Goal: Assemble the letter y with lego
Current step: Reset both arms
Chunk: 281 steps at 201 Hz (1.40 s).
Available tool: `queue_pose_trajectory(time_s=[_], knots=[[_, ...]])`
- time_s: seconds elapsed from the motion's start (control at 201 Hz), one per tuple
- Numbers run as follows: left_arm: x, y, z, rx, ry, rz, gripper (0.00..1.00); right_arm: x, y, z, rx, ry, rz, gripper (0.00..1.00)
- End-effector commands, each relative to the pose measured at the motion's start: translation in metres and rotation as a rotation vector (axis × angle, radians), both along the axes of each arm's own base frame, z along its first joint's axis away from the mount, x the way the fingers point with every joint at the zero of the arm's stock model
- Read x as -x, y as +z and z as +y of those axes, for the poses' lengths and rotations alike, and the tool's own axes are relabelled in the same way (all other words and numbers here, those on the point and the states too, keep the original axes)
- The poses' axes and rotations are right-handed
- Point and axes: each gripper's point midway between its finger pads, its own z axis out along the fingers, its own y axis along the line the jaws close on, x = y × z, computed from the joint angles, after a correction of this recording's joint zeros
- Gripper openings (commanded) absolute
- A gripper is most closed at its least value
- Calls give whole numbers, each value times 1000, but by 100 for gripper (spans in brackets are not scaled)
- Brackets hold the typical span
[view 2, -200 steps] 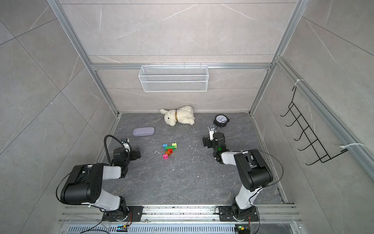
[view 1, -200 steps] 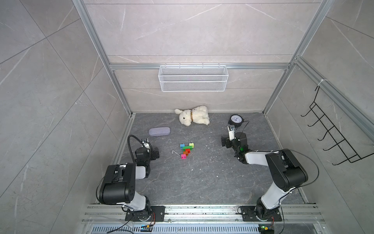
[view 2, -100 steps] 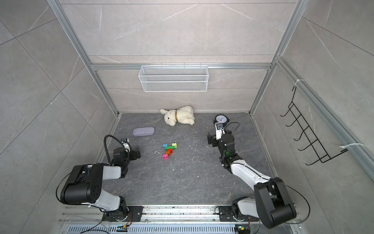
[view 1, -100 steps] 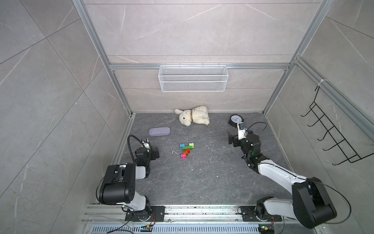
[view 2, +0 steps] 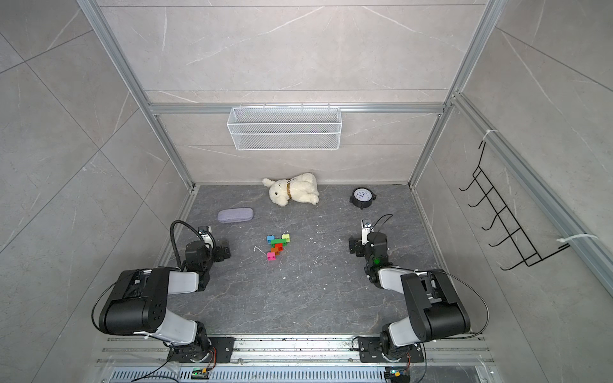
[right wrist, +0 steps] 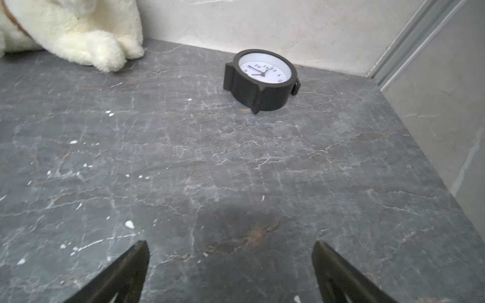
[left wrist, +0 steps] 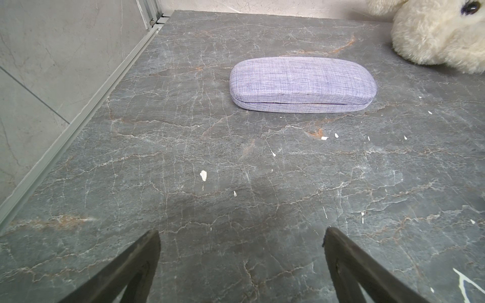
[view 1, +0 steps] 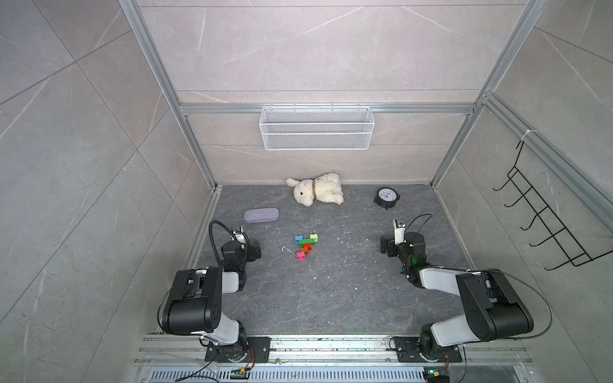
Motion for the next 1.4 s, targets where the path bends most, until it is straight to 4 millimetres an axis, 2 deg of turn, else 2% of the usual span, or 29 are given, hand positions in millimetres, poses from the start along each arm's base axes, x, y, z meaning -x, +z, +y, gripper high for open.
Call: queue_pose_trajectory(time_s=[0.0,0.035,0.065,0.1,0.154,0.209,0.259,1.393], knots=[[-11,26,3,-5,7,-94,100,6,-3,8,-89,52,-40,100],[-11,26,3,-5,7,-94,100,4,9,7,-111,50,-153,100],[-11,27,3,-5,7,-96,100,0,11,8,-103,58,-132,100],[-12,27,3,-5,6,-96,100,5,0,9,-100,62,-58,100],[-12,27,3,-5,7,-96,100,1,8,9,-109,64,-125,100],[-11,27,3,-6,6,-96,100,4,3,8,-104,60,-82,100],[-11,26,3,-5,6,-95,100,1,7,8,-109,62,-120,100],[-11,26,2,-2,2,-95,100,3,6,7,-104,58,-112,100]])
